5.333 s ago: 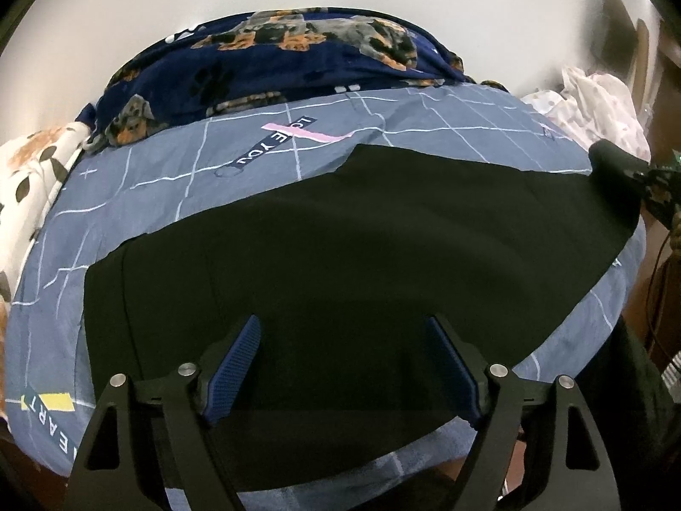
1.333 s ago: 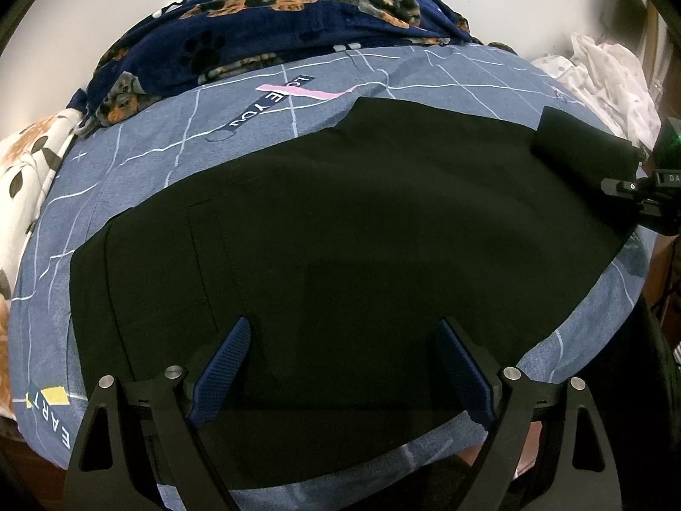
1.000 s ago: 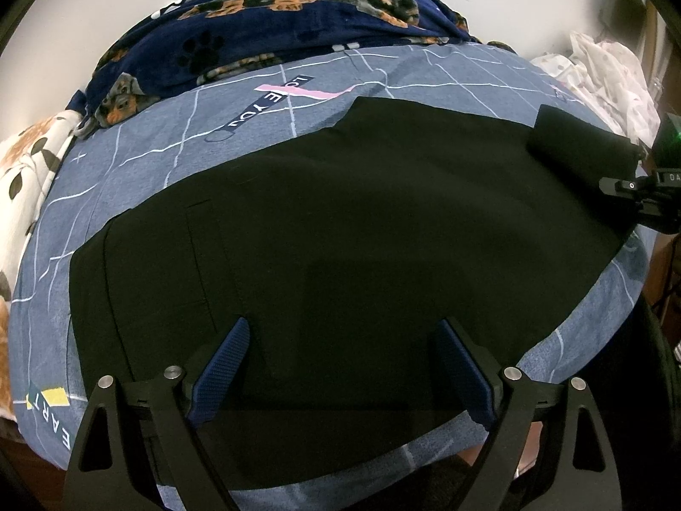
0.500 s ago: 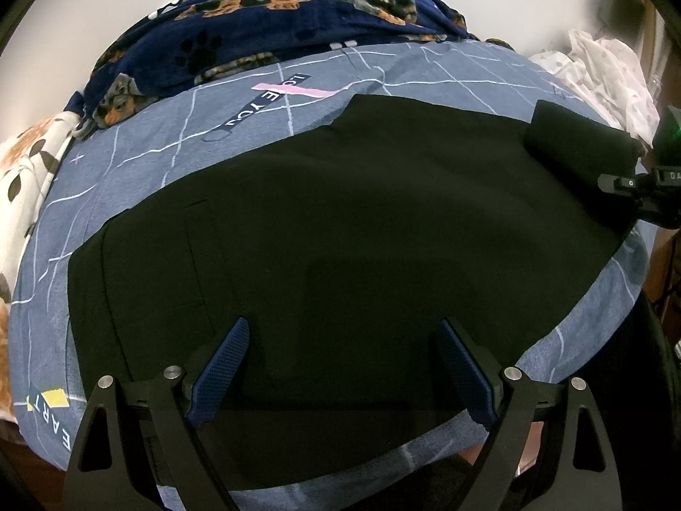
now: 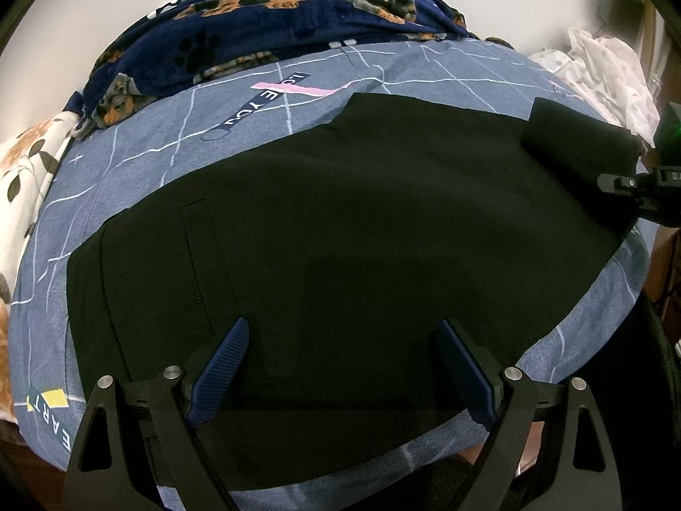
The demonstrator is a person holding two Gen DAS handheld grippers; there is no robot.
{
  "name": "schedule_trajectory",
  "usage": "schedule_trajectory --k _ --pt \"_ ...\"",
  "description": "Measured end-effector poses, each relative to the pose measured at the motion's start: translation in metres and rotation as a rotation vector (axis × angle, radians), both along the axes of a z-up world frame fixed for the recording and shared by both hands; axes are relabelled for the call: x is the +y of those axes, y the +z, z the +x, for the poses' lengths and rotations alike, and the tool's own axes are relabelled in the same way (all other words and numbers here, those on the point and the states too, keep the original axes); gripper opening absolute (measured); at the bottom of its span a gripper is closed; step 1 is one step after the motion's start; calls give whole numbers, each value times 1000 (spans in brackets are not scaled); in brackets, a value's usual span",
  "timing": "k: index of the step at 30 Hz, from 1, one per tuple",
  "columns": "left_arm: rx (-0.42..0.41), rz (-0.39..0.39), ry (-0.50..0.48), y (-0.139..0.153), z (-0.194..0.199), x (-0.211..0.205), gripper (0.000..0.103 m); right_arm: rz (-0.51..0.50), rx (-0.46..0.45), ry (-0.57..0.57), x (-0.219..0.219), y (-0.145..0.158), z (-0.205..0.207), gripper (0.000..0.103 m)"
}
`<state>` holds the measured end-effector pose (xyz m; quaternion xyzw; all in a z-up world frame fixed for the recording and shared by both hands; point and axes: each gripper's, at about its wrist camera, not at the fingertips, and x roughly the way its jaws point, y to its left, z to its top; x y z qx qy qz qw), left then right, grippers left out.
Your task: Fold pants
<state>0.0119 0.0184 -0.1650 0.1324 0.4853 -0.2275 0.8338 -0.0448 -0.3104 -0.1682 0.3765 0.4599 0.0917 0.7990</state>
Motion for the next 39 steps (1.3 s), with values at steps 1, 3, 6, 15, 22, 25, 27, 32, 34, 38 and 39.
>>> schedule_trajectory --k 1,3,6,15,22,25,27,32,34,38,39 --pt "0 -1 0 0 0 0 90 -3 -1 3 1 1 0 12" --pt "0 0 0 0 0 -1 90 -8 -2 9 3 1 1 12" --pt "1 1 -1 -1 -1 -1 90 -19 -2 15 6 2 2 12" --pt "1 3 -2 -1 -2 -1 90 -25 -3 18 8 3 2 12" --pt "1 4 -2 -1 -1 -1 91 -23 -3 19 8 4 3 14" --pt "1 4 -2 -1 -1 -2 91 -14 -5 20 10 3 3 21" --pt "3 5 -3 -2 -2 -2 91 15 -7 27 11 3 3 30" --pt "4 6 -2 -3 -3 -2 91 60 -24 64 21 6 1 54" --pt "4 7 -3 -2 -2 -2 91 98 -36 77 22 6 1 58" --pt "3 9 -4 -2 -3 -2 91 202 -40 68 17 0 0 61" --pt "4 9 -4 -2 -2 -2 91 263 -43 59 13 -4 -1 61"
